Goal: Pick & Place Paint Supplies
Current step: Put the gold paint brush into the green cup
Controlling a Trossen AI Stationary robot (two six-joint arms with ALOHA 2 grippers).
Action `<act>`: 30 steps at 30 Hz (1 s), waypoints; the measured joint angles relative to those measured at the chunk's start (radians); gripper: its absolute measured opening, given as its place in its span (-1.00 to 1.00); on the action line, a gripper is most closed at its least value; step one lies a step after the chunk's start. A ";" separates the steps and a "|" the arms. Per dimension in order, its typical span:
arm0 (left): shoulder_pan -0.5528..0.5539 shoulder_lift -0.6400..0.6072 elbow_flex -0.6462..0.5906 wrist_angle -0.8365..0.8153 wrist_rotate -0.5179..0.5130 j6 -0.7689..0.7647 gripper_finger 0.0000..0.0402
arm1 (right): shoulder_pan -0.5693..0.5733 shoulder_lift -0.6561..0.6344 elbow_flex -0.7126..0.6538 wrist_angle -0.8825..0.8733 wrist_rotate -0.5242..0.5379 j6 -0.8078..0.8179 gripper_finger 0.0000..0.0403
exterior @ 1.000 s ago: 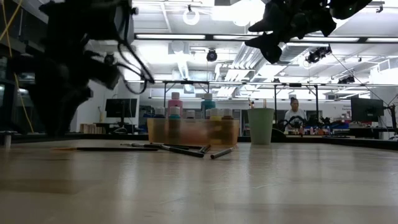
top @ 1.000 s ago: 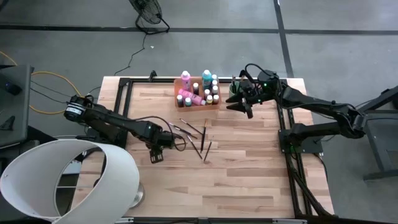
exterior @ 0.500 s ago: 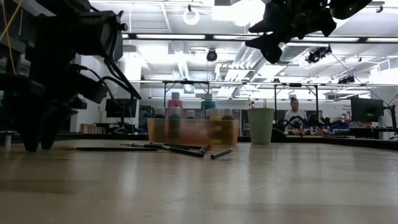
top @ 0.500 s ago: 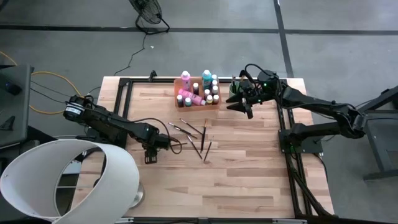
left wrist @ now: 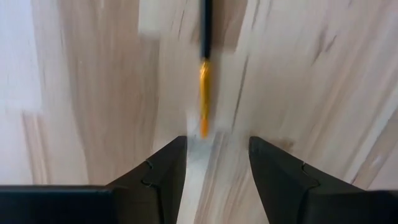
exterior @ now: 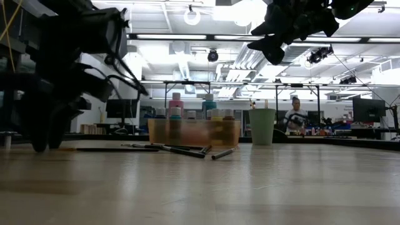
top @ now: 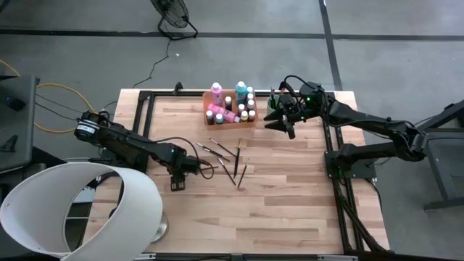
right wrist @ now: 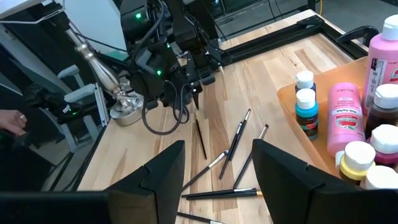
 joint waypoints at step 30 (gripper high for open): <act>0.001 -0.002 -0.028 0.054 -0.012 -0.069 -0.98 | 0.000 0.000 0.000 -0.044 0.000 -0.007 -0.10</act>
